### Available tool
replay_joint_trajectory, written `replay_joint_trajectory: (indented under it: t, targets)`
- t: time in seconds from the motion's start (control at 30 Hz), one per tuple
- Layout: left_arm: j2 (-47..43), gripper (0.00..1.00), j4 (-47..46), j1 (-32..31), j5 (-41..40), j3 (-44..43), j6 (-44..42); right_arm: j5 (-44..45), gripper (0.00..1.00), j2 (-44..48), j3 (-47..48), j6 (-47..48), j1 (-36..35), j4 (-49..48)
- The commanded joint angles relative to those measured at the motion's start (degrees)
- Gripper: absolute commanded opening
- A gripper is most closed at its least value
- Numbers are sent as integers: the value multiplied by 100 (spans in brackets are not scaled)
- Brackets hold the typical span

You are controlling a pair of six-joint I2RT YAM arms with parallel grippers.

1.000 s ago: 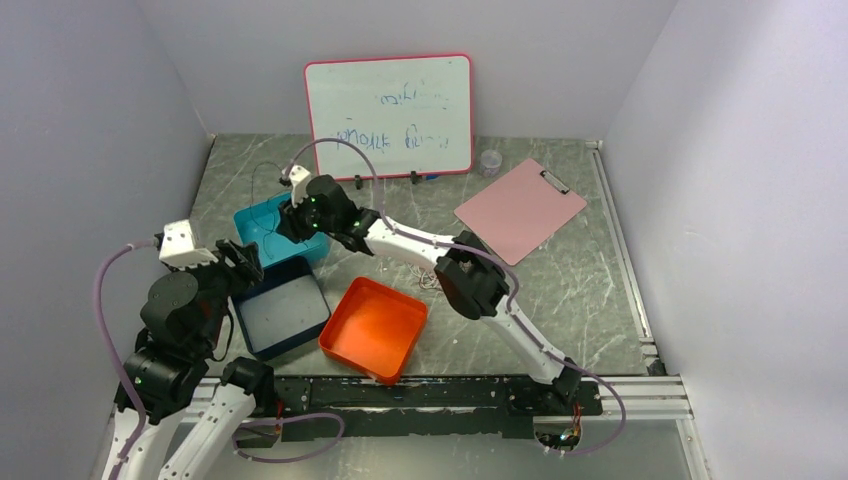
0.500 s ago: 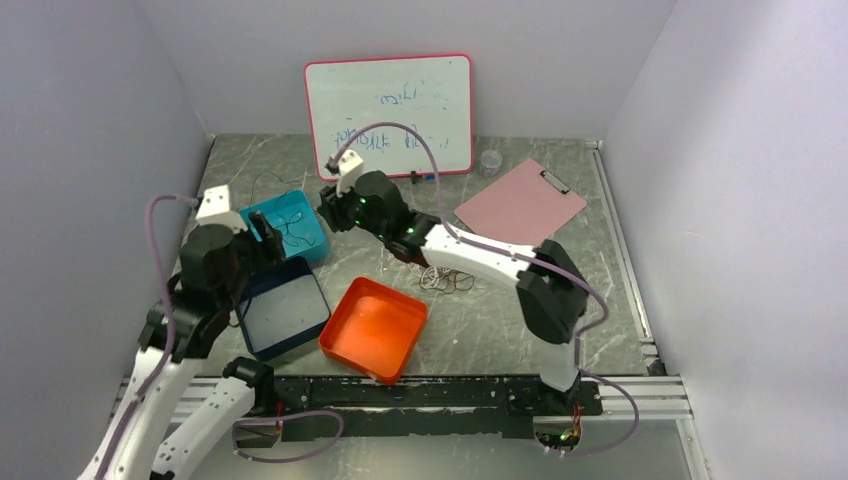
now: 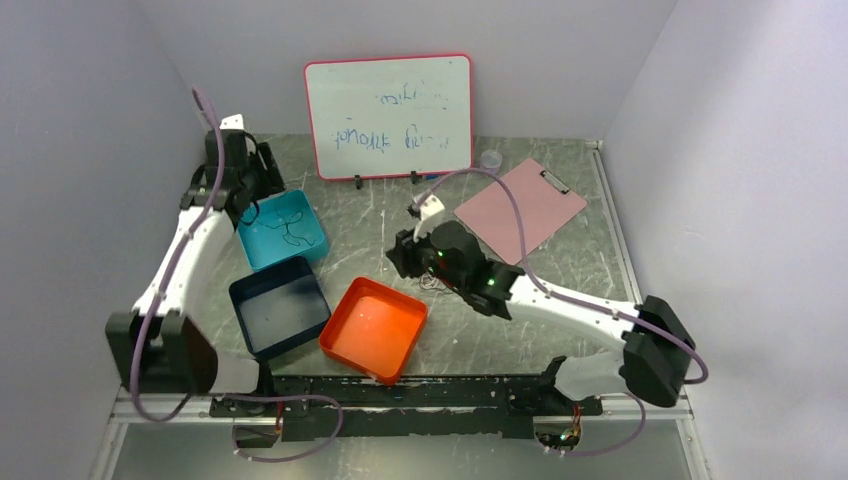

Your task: Untangle the cables

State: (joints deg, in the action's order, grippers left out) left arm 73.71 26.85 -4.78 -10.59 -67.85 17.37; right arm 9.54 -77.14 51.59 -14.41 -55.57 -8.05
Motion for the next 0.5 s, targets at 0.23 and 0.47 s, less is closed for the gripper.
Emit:
replay_joint_trajectory:
  t: [0.23,0.47]
  targets:
    - [2293,71,-575,1242,706,-1412,311,216,44,1225,-1413,-614,-6,296]
    - [3419,73,-277,1503,448,-2303,425,356,45,1268,-1564,-609,-7,331]
